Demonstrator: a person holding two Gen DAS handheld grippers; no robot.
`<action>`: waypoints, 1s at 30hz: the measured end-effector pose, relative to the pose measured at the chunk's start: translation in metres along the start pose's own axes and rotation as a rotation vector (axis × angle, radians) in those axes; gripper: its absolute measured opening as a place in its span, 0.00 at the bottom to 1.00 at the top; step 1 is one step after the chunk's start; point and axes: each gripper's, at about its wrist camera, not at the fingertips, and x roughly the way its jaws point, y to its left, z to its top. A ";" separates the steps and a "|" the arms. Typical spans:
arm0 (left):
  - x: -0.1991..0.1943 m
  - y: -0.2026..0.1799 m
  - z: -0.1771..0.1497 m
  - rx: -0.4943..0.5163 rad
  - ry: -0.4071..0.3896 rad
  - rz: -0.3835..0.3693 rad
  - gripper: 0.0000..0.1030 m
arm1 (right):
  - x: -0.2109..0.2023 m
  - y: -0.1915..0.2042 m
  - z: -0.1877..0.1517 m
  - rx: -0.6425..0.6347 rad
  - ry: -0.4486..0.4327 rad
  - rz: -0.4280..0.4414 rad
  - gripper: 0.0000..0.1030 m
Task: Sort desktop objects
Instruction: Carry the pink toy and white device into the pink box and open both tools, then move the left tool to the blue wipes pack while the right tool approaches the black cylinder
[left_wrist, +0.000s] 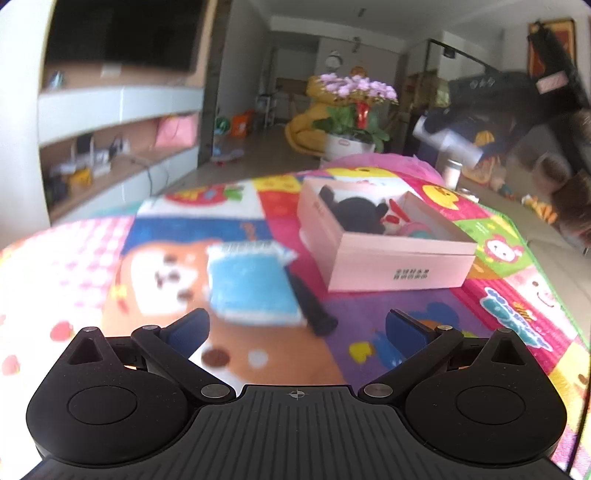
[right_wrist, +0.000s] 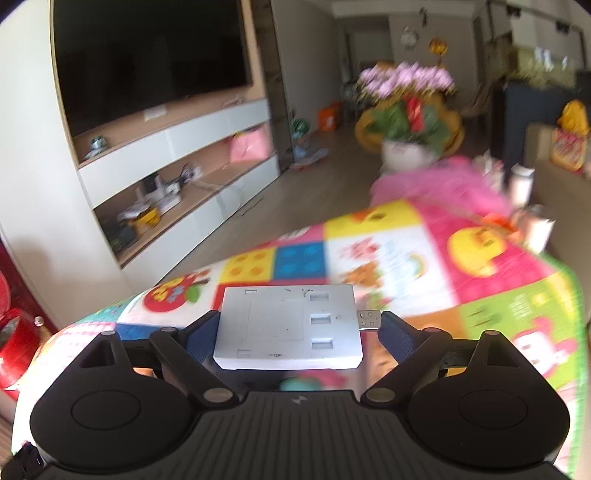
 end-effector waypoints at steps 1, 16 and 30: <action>0.003 0.002 0.000 -0.007 0.007 0.007 1.00 | 0.010 0.003 -0.002 -0.002 0.022 -0.003 0.91; -0.010 0.024 -0.028 0.022 0.033 0.136 1.00 | -0.002 0.032 -0.048 -0.117 0.068 -0.049 0.96; -0.022 0.062 -0.029 -0.119 0.025 0.222 1.00 | 0.055 0.146 -0.141 -0.348 0.197 0.112 0.44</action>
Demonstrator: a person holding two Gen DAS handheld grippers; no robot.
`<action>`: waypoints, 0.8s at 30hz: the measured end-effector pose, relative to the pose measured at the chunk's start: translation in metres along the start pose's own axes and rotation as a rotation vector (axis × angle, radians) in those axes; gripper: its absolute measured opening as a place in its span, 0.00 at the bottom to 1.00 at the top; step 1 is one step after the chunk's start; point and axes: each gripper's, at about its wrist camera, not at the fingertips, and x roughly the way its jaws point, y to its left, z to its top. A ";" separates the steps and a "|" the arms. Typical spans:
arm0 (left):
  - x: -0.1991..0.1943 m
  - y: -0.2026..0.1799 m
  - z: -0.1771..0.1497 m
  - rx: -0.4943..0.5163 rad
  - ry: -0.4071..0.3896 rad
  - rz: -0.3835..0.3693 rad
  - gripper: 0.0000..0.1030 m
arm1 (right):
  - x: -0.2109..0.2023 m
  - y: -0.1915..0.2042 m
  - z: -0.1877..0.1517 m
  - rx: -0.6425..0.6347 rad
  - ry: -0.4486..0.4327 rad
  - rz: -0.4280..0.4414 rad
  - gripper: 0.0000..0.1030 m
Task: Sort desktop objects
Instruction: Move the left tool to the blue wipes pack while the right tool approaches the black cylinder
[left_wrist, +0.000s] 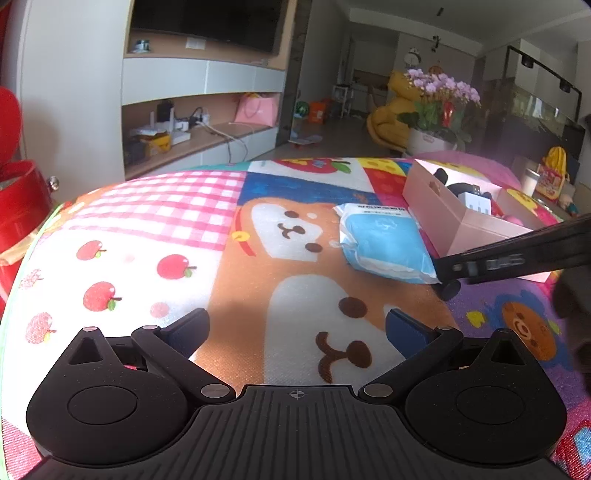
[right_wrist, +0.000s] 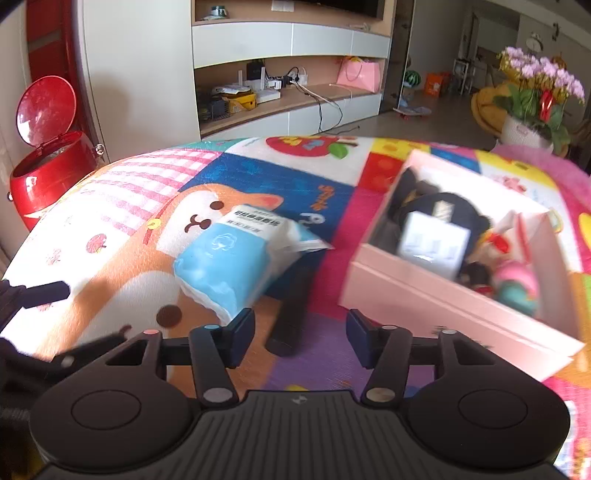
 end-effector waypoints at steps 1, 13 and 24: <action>-0.001 -0.001 -0.001 0.003 0.001 0.001 1.00 | 0.007 0.000 0.000 0.010 0.013 0.005 0.38; 0.004 -0.024 -0.001 0.049 0.031 -0.068 1.00 | -0.035 -0.036 -0.056 -0.076 0.065 -0.054 0.20; 0.008 -0.068 -0.003 0.160 0.058 -0.136 1.00 | -0.046 -0.086 -0.087 -0.050 -0.016 -0.404 0.55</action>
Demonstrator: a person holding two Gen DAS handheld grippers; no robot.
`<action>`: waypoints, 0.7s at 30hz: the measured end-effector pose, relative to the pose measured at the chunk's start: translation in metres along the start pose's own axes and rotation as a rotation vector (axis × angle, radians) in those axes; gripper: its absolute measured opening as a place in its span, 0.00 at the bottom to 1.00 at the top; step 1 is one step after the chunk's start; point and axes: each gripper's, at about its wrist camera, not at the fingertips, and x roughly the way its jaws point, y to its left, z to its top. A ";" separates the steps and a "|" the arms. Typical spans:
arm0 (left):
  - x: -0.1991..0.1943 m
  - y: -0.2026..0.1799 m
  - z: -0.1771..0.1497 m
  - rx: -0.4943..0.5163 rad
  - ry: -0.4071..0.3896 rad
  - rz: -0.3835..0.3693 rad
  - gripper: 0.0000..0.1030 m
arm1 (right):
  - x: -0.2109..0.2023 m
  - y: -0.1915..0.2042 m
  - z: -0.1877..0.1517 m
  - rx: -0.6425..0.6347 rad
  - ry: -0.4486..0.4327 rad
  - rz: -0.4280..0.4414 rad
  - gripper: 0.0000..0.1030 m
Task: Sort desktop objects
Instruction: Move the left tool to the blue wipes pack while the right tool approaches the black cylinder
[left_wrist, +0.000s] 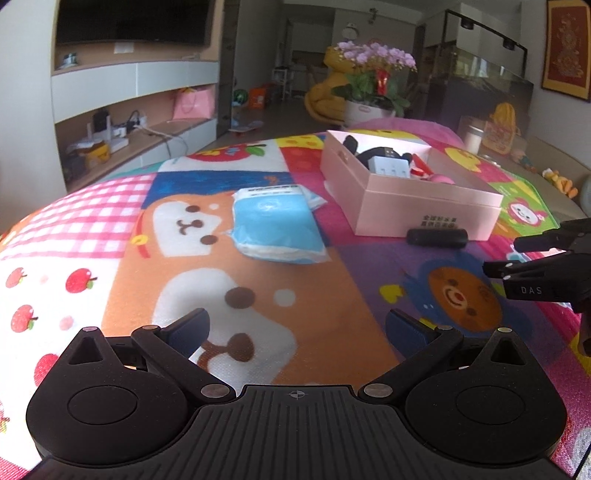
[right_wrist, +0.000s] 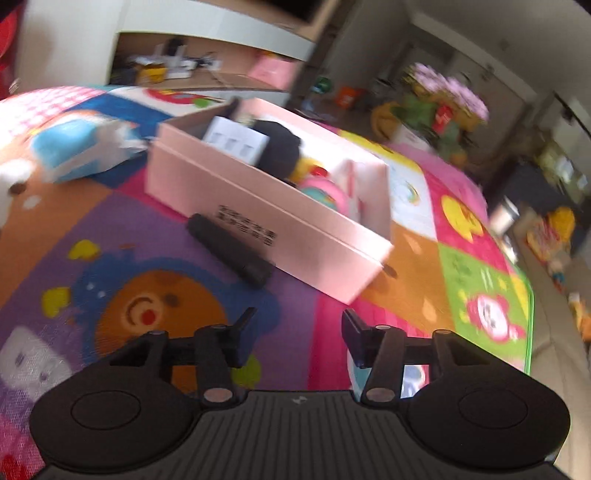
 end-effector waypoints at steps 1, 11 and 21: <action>0.000 -0.001 0.000 0.006 0.002 0.002 1.00 | 0.001 -0.002 -0.001 0.027 0.002 0.010 0.59; 0.022 -0.002 0.032 0.034 -0.045 0.088 1.00 | -0.013 -0.010 -0.027 0.339 0.003 0.206 0.91; 0.080 -0.010 0.063 0.100 -0.042 0.142 1.00 | -0.019 -0.015 -0.037 0.440 -0.052 0.169 1.00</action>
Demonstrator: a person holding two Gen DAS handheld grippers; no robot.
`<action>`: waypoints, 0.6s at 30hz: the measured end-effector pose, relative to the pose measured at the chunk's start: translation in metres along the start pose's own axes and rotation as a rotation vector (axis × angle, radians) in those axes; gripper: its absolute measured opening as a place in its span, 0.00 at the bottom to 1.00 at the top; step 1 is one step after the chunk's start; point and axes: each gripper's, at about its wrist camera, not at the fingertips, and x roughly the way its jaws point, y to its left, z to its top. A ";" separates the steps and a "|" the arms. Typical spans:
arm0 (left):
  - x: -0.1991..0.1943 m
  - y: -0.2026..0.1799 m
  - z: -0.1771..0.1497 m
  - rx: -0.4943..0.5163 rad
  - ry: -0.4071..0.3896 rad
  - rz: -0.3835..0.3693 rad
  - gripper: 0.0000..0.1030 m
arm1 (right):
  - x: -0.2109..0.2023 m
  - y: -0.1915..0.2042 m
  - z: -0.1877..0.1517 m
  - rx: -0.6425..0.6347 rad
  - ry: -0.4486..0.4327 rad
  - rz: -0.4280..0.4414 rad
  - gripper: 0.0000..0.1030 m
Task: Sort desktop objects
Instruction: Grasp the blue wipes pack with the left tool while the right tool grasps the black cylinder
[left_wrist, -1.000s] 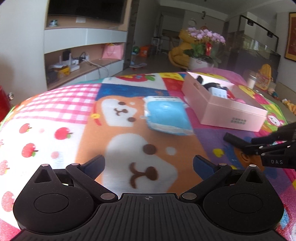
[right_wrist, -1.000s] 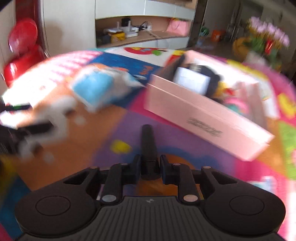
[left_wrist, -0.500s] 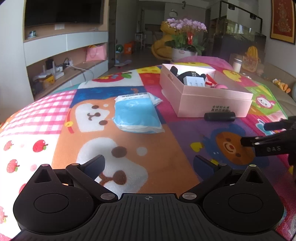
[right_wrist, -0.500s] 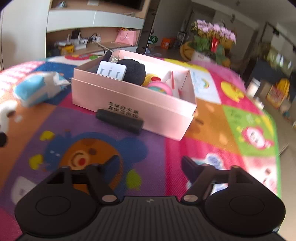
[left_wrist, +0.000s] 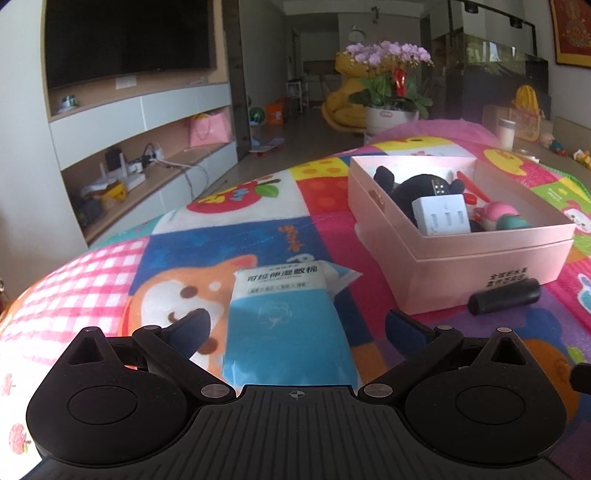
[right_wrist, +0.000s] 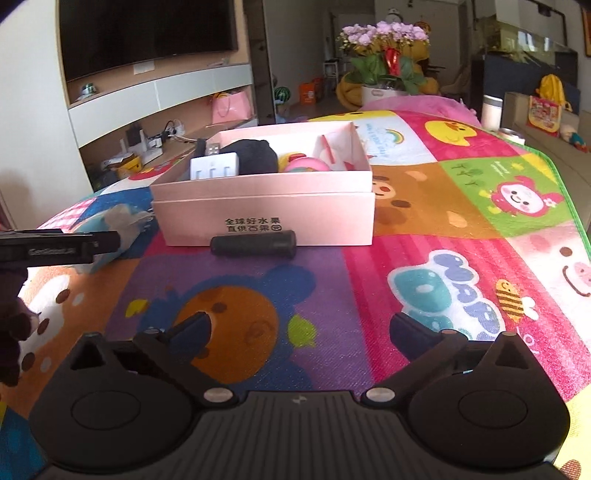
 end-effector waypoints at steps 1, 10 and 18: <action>0.002 -0.001 -0.001 0.003 0.002 0.006 0.99 | 0.001 -0.001 0.000 0.006 0.004 0.000 1.00; -0.008 0.011 -0.016 0.017 0.035 0.001 0.63 | 0.002 -0.003 0.000 0.023 0.015 -0.005 1.00; -0.062 0.004 -0.043 0.026 0.059 -0.170 0.63 | 0.003 -0.001 0.000 0.019 0.019 -0.022 1.00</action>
